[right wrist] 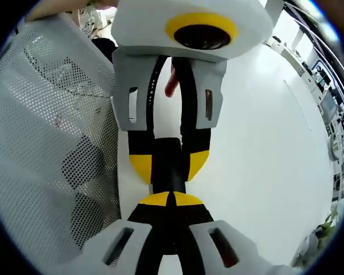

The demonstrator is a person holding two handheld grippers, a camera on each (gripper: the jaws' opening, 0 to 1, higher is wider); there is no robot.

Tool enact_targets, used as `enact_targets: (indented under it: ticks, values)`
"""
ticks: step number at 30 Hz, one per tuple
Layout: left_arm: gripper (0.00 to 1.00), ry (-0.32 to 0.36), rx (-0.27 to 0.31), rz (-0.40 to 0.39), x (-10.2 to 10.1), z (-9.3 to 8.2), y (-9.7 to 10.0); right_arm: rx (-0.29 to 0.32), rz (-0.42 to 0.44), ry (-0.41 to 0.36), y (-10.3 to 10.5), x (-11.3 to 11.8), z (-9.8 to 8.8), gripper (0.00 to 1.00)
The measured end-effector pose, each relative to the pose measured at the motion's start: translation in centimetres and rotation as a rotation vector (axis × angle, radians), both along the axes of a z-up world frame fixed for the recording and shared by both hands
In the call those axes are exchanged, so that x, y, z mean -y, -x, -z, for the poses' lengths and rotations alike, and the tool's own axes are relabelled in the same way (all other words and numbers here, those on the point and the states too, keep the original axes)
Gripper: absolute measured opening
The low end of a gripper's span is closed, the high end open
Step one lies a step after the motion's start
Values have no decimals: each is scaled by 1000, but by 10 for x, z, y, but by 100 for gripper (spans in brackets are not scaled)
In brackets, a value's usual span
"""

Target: Press the specified remote control buttons in sequence, fully releasing each button before pressing the next.

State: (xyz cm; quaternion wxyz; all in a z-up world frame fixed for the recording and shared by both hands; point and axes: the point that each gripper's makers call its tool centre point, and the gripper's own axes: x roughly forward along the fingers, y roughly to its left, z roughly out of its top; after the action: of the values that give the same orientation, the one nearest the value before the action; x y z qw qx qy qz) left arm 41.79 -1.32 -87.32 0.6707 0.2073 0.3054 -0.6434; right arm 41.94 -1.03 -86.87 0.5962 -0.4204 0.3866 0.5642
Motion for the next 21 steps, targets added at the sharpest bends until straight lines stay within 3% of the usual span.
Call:
enact_targets:
  ticks: [8,16,21]
  values:
    - [25,9,-10,-8,-1,1,-1,-38,43,30,-1,1,1,0]
    - [25,10,-12,-10,-1,1,-1,13,105,-89,0,3,-1,0]
    - [25,10,-12,-11,-1,1,-1,3,131,-101,-1,2,-1,0]
